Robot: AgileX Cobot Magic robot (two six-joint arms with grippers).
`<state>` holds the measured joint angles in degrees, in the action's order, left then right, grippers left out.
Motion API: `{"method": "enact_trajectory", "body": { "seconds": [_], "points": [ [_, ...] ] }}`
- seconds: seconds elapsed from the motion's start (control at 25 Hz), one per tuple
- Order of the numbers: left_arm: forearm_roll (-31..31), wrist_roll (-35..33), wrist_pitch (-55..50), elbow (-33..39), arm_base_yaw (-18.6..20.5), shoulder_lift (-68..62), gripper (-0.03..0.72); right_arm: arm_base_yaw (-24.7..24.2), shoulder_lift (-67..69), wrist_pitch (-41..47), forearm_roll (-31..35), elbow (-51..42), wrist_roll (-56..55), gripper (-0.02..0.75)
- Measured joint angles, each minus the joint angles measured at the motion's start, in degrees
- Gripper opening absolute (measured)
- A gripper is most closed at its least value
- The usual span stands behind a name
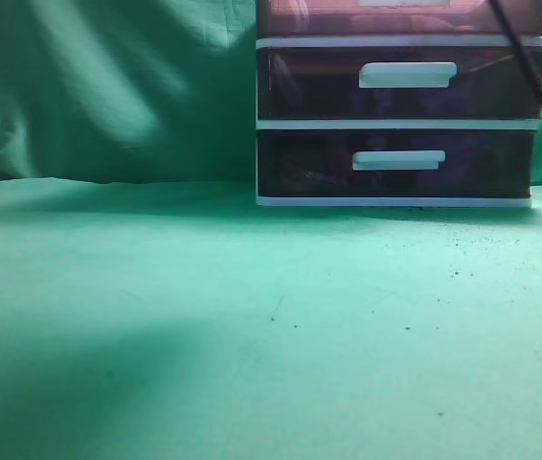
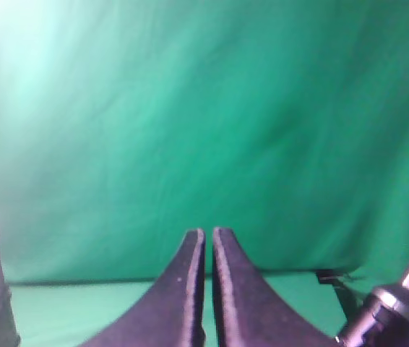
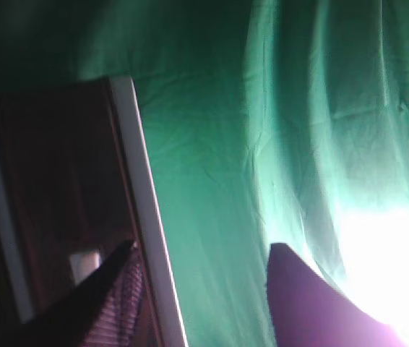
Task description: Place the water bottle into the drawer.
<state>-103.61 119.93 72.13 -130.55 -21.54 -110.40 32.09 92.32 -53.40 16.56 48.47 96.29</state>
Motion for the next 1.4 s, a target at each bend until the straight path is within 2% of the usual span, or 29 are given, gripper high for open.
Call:
{"method": "enact_trajectory", "body": {
  "seconds": [0.2,0.32,0.4,0.6,0.72,0.84,1.0,1.12,1.36,1.4],
  "points": [
    [0.0,0.0,0.22,0.0,0.0,8.21,0.0,9.8,-8.41,3.88,2.49,-6.75,-8.77,0.351],
    [0.0,0.0,0.47,0.0,0.0,13.84,0.0,17.87,-12.75,4.61,9.06,-8.85,-10.46,0.351],
    [0.0,0.0,0.56,0.0,0.0,17.88,0.0,23.58,-14.72,4.61,15.73,-9.22,-11.0,0.245],
    [0.0,0.0,1.42,-0.1,0.0,26.73,0.0,33.71,-17.73,4.61,33.24,-9.32,-11.12,0.0],
    [0.0,0.0,1.71,0.05,0.0,31.82,0.0,39.1,-19.74,5.9,42.4,-9.44,-8.74,0.0],
    [0.0,0.0,1.71,3.63,0.0,36.87,0.0,43.55,-22.6,11.74,50.22,-9.44,-3.19,0.0],
    [0.0,0.0,1.71,14.69,0.0,43.11,0.0,47.07,-27.51,22.03,60.29,-9.44,2.56,0.0],
    [0.0,0.0,0.01,26.73,0.0,46.65,0.0,47.59,-31.35,24.68,68.45,-9.44,4.02,0.0],
    [0.14,0.0,-19.1,54.12,0.0,53.34,0.0,47.59,-40.13,22.35,86.58,-9.44,18.13,0.0],
    [0.35,0.0,-22.63,57.46,0.0,54.81,0.0,47.59,-41.46,21.55,87.07,-9.57,19.39,0.0]
  ]
}}
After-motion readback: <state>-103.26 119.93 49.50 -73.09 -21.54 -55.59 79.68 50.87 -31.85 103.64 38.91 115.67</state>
